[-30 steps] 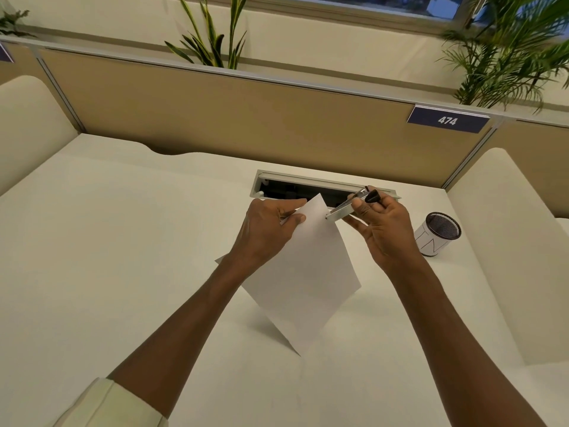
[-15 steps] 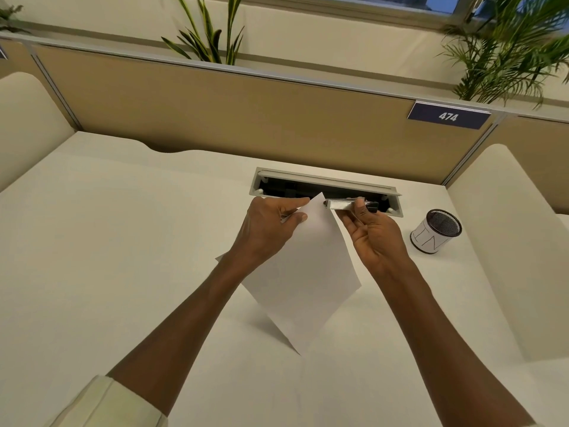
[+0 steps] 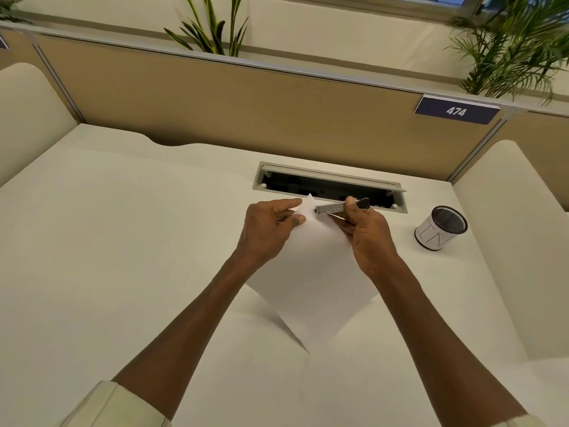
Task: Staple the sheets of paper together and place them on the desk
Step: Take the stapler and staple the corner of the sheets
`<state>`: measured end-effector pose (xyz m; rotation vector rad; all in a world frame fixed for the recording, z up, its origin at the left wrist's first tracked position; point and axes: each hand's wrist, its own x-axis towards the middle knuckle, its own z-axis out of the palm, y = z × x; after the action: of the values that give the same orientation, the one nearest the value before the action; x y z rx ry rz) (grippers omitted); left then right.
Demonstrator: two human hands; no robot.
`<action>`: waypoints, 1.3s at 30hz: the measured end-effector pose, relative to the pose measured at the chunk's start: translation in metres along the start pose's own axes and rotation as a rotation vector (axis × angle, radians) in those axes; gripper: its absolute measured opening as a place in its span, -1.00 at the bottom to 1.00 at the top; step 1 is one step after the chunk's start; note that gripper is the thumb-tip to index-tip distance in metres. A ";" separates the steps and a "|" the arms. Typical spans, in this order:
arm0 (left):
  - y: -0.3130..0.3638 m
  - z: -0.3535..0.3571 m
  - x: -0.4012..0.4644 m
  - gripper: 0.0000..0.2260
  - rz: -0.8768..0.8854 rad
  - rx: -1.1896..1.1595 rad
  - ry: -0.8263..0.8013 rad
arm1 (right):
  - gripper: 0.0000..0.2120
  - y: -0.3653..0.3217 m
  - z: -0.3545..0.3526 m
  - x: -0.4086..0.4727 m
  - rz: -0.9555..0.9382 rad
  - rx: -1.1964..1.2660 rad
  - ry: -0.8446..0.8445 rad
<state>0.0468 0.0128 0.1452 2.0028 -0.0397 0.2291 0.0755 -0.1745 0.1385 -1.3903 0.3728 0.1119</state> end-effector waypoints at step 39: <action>-0.065 0.011 -0.048 -0.69 -0.442 -0.364 0.014 | -0.64 0.050 0.033 -0.001 0.119 0.147 -0.052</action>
<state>0.0098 0.0276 0.0745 1.5989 0.3444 -0.0472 0.0663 -0.1328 0.0959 -1.2174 0.4124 0.2141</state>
